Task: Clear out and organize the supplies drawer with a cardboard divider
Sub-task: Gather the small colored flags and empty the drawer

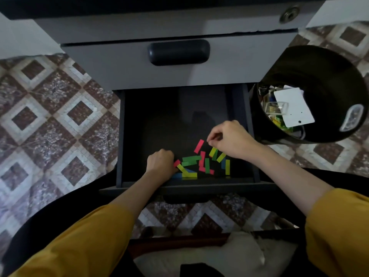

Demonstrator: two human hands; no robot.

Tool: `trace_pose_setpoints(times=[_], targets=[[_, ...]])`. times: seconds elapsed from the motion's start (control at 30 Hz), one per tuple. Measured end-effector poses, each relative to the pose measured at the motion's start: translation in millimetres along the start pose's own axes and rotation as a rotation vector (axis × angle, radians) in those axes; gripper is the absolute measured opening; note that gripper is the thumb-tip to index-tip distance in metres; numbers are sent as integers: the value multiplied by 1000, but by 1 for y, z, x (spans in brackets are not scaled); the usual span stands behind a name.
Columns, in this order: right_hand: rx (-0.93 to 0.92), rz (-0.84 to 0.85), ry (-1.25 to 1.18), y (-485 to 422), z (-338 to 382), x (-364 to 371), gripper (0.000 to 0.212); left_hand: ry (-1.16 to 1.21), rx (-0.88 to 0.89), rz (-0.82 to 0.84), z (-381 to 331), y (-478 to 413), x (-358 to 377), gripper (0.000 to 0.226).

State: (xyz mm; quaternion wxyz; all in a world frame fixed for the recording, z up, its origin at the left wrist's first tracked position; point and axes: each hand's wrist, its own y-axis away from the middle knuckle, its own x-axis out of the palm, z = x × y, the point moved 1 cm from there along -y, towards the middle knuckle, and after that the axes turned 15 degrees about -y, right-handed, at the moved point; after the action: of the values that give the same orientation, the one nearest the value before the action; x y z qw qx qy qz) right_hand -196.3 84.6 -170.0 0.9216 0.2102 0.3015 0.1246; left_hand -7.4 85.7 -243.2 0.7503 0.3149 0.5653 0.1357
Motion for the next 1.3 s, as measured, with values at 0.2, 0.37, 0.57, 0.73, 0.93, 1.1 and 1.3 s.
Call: trace_pose_setpoints(times=[0.2,0.37,0.57,0.73,0.93,1.1,1.3], targets=[[9,12,-6,-4,3,4,9,-28,9,-36,-1,-4,4,14],[-10,23,2,-6,3,6,9,-18,15,-24,-3,-4,6,11],[0,21,14,-7,1,5,10,55,-16,-2,-2,-1,1,14],[21,-20,33,-8,-3,0,11,315,-19,-19,-1,0,-16,18],[37,-17,121,-15,-13,3,14,624,75,-41,1,2,-54,19],[68,32,347,-24,-31,19,23,720,130,-82,7,7,-71,20],[14,192,564,-44,-37,39,34,682,146,-103,13,7,-71,18]])
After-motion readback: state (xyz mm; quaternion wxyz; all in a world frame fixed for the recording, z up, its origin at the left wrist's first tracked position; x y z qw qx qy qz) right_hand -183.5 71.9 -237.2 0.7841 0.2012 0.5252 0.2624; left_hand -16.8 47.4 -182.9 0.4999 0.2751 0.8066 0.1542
